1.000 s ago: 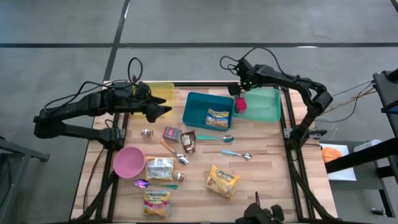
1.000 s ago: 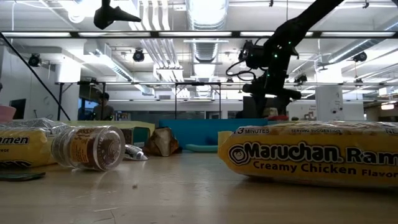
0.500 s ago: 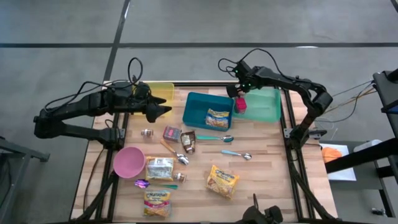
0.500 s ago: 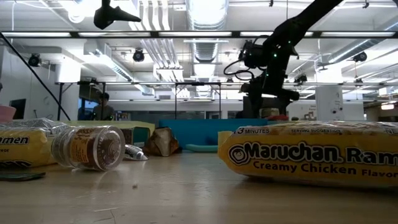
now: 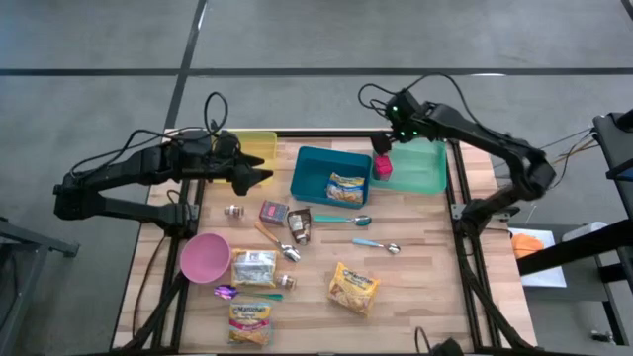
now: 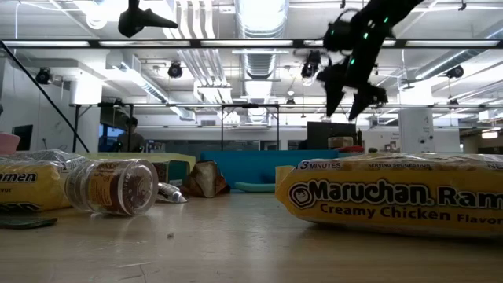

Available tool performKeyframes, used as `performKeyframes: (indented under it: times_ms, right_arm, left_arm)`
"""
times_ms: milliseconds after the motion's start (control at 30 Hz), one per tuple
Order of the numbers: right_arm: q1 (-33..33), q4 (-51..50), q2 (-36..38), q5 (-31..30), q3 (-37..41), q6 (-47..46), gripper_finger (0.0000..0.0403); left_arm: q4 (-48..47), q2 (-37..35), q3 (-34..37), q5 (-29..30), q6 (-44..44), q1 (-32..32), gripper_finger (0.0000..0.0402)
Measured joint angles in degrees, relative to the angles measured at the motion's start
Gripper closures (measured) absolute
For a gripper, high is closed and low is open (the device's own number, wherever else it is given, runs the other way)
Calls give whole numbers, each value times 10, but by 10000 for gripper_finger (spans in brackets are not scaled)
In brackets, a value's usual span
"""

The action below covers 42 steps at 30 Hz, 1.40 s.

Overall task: Pick & Place Food Item
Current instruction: Put the light blue spoon into the yellow transparent bin

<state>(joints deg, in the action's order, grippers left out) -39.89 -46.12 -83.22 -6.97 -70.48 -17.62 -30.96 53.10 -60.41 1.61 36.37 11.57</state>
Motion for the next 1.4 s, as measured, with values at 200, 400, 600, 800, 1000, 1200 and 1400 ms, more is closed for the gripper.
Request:
performKeyframes:
  times_ms: [200, 400, 600, 800, 1000, 1200, 1400]
  right_arm:
    - [110, -53, 82, 27, 2, 91, 29]
    - [264, -108, 105, 23, 12, 71, 29]
    - [394, -142, 102, 6, 36, 1, 29]
    - [477, -134, 97, 1, 84, -53, 29]
    - [518, -107, 71, -7, 143, -89, 29]
    - [540, -43, 17, -7, 171, -82, 29]
    - [549, -11, -44, -2, 167, -58, 29]
  left_arm:
    - [-3, 0, 19, -2, -1, 0, 41]
    - [4, 8, 36, -1, -2, 0, 41]
    - [17, 12, 38, -1, -14, 0, 41]
    - [16, 12, 38, -2, -39, 0, 41]
    - [30, 14, 63, -5, -90, 0, 41]
    - [73, 15, 96, -28, -88, 0, 41]
    - [75, 15, 103, -29, -80, 0, 41]
